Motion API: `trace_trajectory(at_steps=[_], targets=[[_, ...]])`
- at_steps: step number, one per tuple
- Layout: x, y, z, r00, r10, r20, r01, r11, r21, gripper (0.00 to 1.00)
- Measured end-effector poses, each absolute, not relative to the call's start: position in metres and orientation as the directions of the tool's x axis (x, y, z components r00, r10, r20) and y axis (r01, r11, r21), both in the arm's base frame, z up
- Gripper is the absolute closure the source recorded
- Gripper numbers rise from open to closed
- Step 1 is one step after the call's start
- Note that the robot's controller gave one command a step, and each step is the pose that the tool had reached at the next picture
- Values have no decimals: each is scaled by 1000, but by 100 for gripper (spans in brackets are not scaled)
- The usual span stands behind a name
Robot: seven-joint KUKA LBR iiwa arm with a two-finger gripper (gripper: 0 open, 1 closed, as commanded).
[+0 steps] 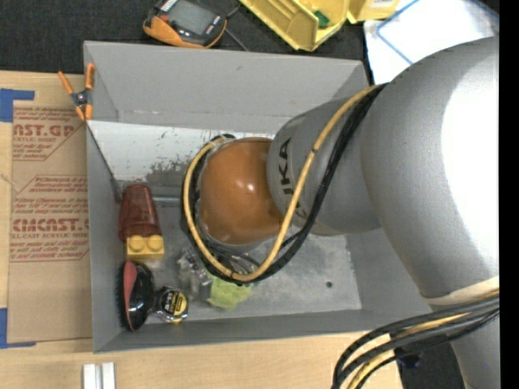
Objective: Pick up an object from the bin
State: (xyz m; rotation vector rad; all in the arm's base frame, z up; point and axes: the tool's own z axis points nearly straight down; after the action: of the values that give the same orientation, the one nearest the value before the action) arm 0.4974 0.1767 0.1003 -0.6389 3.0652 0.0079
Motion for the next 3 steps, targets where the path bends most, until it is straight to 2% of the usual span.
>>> trace_trajectory(at_steps=[1, 3], targets=[[497, 177, 100, -917, -399, -11, -400, 917, 3, 0], [495, 172, 109, -934, -357, -8, -357, 934, 5, 0]])
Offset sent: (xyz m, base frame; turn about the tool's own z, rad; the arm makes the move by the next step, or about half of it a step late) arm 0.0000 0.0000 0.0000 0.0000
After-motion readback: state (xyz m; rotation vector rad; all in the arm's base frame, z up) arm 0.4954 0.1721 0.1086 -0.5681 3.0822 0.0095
